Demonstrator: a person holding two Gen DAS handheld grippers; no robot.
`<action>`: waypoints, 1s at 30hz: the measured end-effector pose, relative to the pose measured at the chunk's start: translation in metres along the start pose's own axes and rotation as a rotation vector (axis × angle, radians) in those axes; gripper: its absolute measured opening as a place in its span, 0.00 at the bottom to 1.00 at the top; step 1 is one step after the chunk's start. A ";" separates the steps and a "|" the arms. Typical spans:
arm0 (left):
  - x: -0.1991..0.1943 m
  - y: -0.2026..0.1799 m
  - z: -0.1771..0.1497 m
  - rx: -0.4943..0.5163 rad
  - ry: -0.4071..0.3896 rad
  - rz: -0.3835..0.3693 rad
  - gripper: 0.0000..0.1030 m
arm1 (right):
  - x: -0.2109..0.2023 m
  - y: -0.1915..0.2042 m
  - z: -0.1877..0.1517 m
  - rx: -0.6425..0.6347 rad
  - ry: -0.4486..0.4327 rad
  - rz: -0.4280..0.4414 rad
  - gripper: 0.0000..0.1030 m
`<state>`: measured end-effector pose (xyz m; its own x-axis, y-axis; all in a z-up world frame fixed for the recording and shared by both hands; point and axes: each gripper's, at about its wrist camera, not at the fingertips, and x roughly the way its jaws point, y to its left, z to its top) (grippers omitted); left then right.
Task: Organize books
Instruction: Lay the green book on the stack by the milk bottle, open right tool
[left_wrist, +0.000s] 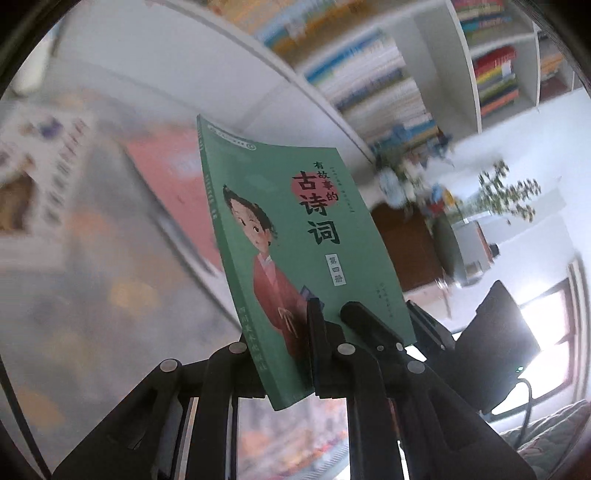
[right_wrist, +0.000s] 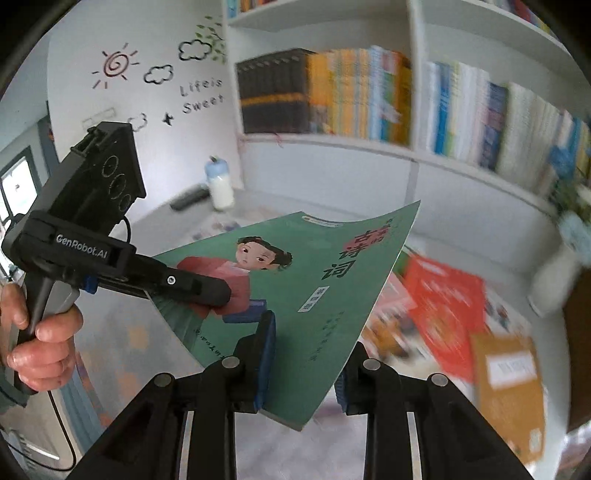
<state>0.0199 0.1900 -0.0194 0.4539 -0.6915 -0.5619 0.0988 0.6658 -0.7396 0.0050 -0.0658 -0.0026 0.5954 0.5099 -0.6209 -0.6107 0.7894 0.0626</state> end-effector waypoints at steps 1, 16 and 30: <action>-0.011 0.011 0.006 -0.002 -0.015 0.011 0.11 | 0.008 0.011 0.010 -0.007 -0.012 0.007 0.26; -0.061 0.196 0.069 -0.159 -0.104 0.178 0.12 | 0.218 0.129 0.093 0.013 0.109 0.129 0.28; -0.064 0.252 0.050 -0.285 -0.109 0.333 0.16 | 0.300 0.131 0.065 0.081 0.288 0.187 0.29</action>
<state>0.0601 0.4159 -0.1512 0.5118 -0.4090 -0.7555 -0.3093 0.7327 -0.6062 0.1376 0.2127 -0.1304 0.2981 0.5401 -0.7870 -0.6453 0.7216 0.2508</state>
